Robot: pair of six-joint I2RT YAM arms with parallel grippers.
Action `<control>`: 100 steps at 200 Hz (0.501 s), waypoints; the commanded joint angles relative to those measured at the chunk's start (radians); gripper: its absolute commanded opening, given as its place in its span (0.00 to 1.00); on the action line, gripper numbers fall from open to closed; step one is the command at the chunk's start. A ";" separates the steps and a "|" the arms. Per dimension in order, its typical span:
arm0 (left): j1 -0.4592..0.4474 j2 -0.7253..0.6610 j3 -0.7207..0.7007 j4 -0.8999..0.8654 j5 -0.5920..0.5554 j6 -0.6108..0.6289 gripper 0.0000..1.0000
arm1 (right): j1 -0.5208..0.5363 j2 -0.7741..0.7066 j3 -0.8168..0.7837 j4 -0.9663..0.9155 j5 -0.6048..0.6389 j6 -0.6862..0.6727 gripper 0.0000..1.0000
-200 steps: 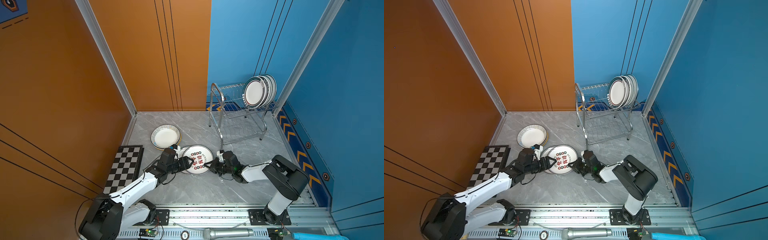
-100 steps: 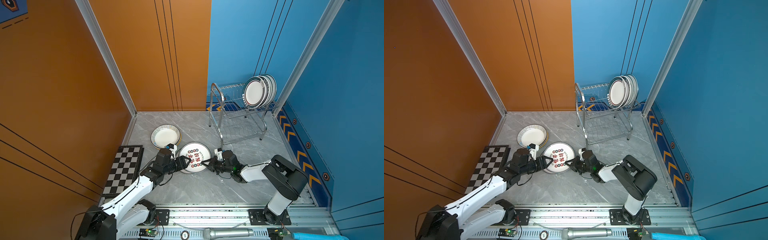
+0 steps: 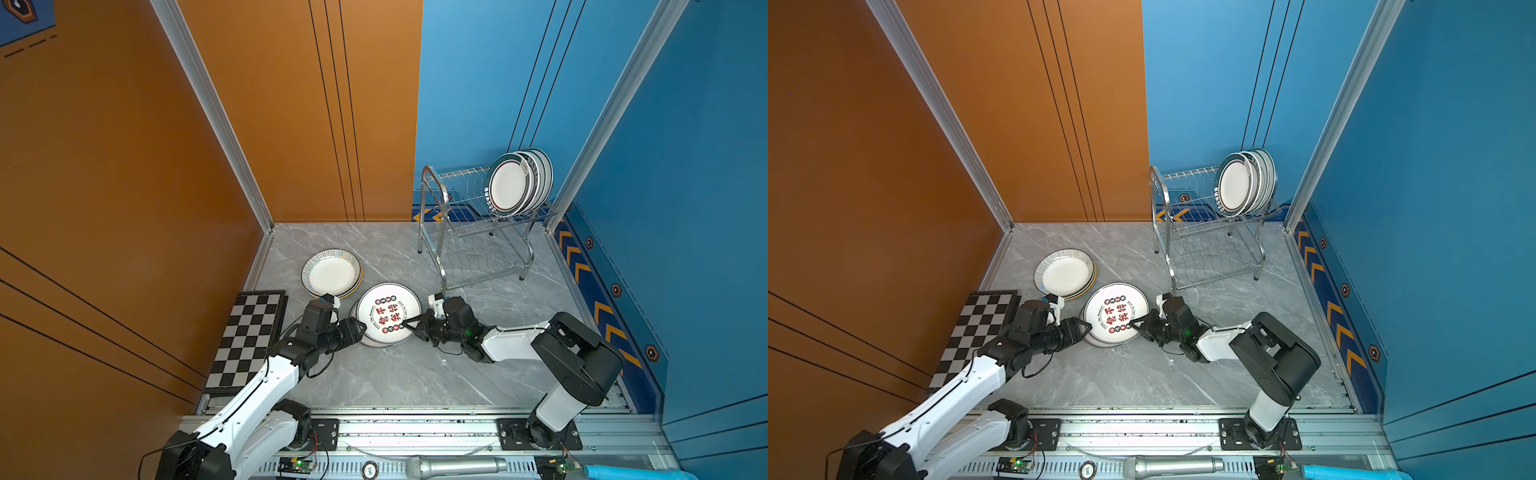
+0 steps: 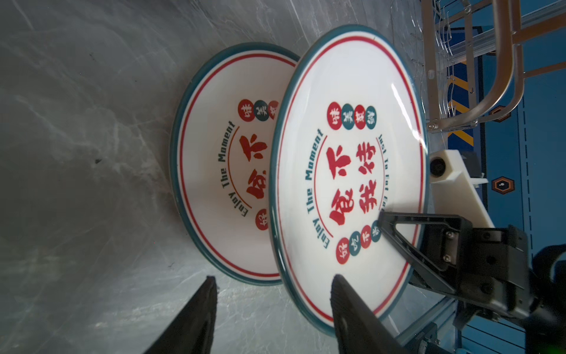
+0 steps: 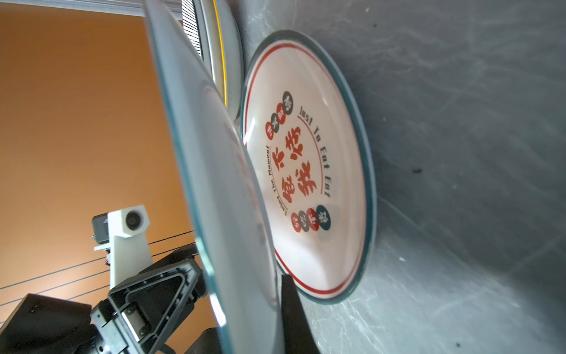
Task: Unload the plates from the dish rack
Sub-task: Place the plate on the plate.
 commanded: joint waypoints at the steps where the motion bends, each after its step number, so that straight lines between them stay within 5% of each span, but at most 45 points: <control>1: 0.012 0.033 -0.003 0.099 0.048 0.003 0.58 | 0.012 -0.012 0.040 0.017 0.007 -0.027 0.00; 100: 0.033 0.085 0.000 0.184 0.091 -0.010 0.30 | 0.041 0.092 0.066 0.163 -0.027 0.036 0.00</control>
